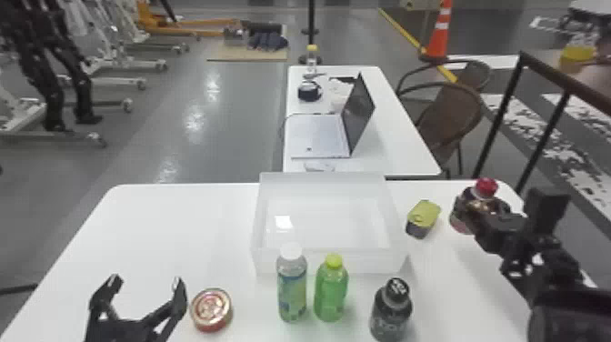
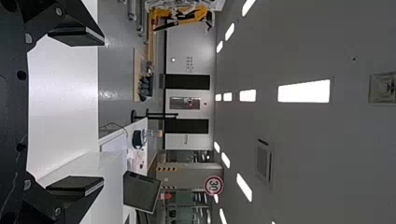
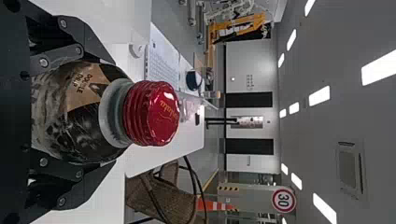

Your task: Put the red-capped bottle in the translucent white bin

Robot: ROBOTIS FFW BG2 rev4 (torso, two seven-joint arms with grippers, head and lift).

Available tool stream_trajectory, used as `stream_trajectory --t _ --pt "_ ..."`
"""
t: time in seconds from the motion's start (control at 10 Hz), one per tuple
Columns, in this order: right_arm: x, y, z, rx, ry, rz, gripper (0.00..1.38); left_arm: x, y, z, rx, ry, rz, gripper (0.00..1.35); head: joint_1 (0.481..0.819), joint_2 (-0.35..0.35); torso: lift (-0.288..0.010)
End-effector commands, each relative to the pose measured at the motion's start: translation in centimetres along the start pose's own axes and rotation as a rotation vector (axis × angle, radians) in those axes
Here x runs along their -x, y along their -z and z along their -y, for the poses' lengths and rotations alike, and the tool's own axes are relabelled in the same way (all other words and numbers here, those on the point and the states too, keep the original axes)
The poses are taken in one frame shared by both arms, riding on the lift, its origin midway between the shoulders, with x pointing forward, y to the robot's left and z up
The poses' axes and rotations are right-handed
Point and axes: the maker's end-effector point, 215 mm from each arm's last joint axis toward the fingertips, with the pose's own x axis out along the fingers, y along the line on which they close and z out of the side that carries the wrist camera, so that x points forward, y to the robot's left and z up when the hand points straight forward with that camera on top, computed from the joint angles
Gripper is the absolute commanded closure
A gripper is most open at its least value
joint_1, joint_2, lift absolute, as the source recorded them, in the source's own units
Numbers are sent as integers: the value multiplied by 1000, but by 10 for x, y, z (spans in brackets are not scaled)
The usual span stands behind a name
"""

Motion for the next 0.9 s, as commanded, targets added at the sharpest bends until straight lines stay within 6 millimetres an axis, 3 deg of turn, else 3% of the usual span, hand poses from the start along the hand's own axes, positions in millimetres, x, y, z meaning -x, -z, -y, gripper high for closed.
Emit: stream_trajectory --t 0.0,0.3,0.6,0.8 --pt "-12 -35 -23 -22 -50 28 1053 -1 2 3 7 3 -6 233 549 0 -100" --pt "-49 -77 -90 -94 -164 79 1052 -2 5 7 16 1 -15 231 549 0 -100" --pt "-73 -76 -156 -171 -254 84 1052 -2 7 8 20 1 -19 233 549 0 -100" --pt "-78 -63 -195 -204 -308 49 1052 -2 9 9 23 2 -26 231 549 0 -100"
